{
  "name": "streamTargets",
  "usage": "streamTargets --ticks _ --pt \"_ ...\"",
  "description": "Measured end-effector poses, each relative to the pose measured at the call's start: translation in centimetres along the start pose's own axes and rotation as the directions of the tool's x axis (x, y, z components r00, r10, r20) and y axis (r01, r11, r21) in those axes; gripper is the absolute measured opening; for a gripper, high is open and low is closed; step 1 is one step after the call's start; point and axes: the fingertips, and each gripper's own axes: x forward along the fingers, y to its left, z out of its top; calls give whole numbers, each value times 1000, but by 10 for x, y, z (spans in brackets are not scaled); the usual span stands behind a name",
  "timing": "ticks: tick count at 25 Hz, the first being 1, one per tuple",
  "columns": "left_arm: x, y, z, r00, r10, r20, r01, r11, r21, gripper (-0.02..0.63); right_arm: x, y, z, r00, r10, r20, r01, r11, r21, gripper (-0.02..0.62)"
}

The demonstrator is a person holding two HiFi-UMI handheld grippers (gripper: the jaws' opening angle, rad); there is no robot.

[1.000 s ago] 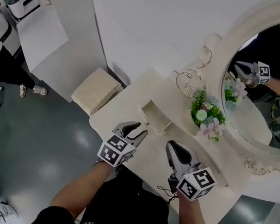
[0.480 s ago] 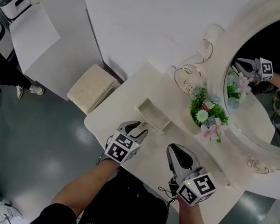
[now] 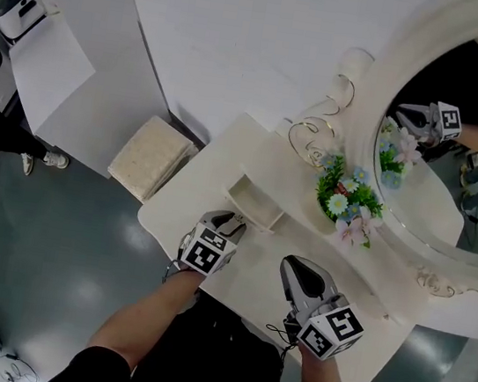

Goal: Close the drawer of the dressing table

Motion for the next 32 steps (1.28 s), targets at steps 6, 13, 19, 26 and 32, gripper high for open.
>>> streamTargets --ticks 6,13,19,26,32 --pt "4 1 -3 1000 -10 -18 10 1000 1 100 -7 -2 0 1000 -17 2 17 1000 0 32" --pt "4 2 -1 1000 -3 -18 3 1000 -12 100 -14 1 2 1000 -21 3 21 1000 -1 32" --pt "2 2 2 1000 -20 -22 19 999 -29 98 -16 1 5 1000 -21 11 21 1000 2 32" --pt "-2 1 9 1000 -23 -11 23 999 -30 98 -16 2 7 1000 -17 18 17 1000 2 34" --pt "-3 3 16 1000 -16 -13 16 1000 -25 98 -18 0 7 999 -24 25 24 1000 11 32"
